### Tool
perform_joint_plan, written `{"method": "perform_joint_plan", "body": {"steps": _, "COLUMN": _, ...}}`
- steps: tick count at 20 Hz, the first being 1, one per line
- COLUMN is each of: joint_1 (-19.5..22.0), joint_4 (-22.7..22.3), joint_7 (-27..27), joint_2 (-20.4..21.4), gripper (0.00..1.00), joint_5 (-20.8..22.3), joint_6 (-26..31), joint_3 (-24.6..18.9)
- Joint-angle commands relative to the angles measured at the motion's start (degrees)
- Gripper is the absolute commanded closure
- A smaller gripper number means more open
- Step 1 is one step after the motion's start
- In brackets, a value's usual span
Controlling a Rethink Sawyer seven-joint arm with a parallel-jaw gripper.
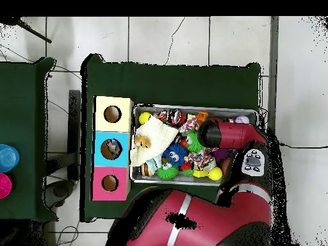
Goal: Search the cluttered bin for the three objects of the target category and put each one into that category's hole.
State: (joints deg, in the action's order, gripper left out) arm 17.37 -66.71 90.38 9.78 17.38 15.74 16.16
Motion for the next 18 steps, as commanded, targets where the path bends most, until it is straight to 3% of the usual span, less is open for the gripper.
{"method": "perform_joint_plan", "body": {"steps": 1, "joint_1": -0.87, "joint_4": 1.45, "joint_7": 5.22, "joint_2": -8.29, "gripper": 0.0, "joint_5": 3.71, "joint_6": 5.4, "joint_3": 3.41}}
{"method": "perform_joint_plan", "body": {"steps": 12, "joint_1": -0.4, "joint_4": -0.12, "joint_7": 4.33, "joint_2": -7.32, "gripper": 0.0, "joint_5": 1.67, "joint_6": 6.09, "joint_3": 3.11}}
{"method": "perform_joint_plan", "body": {"steps": 18, "joint_1": 0.41, "joint_4": -1.49, "joint_7": 6.8, "joint_2": -7.15, "gripper": 0.0, "joint_5": -1.17, "joint_6": 7.96, "joint_3": 2.19}}
